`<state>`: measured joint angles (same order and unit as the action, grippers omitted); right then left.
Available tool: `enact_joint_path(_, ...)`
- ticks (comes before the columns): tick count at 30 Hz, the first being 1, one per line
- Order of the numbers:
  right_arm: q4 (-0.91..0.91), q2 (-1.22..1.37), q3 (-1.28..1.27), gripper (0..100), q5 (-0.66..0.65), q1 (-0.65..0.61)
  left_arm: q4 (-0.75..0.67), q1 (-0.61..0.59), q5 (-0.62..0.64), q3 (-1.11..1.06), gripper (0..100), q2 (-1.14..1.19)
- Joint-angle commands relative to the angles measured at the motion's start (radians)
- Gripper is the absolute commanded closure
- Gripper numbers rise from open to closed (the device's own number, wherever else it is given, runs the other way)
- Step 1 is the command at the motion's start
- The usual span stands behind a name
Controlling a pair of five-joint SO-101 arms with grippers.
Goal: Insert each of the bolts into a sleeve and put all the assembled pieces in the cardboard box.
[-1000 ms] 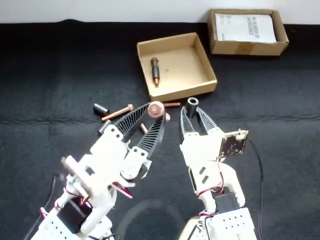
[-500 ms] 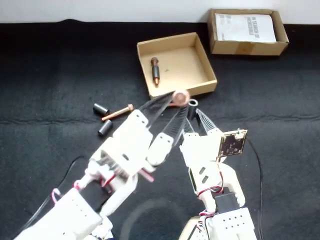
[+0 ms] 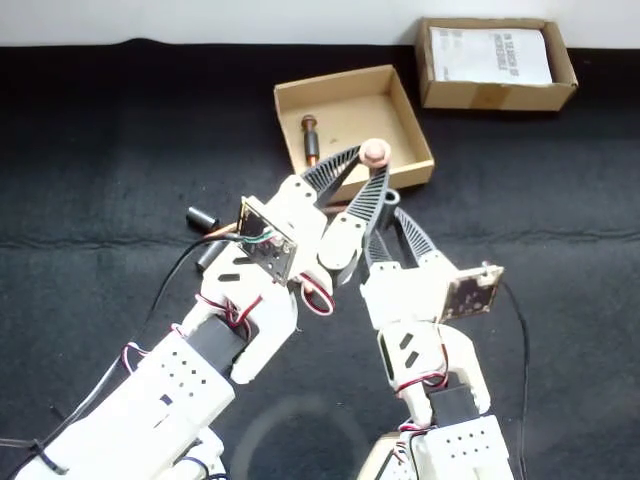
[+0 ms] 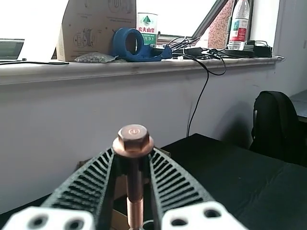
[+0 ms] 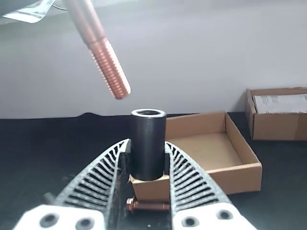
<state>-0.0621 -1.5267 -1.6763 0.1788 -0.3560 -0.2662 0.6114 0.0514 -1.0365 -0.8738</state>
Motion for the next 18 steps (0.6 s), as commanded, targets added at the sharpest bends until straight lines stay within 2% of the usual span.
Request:
enact_joint_path(1,-0.03,0.004,-0.134,99.2,-0.009,0.004,-0.017,-0.007,0.005,0.059,99,-0.001)
enact_joint_path(8,-0.016,0.004,-0.134,99.2,-0.009,0.004,-0.017,-0.007,0.005,0.07,99,0.001)
enact_joint_path(12,-0.016,0.004,-0.134,99.2,-0.009,0.004,-0.003,-0.007,0.005,0.145,99,0.002)
enact_joint_path(18,-0.016,0.004,-0.134,99.2,-0.009,0.004,0.264,0.018,0.032,0.332,99,0.085)
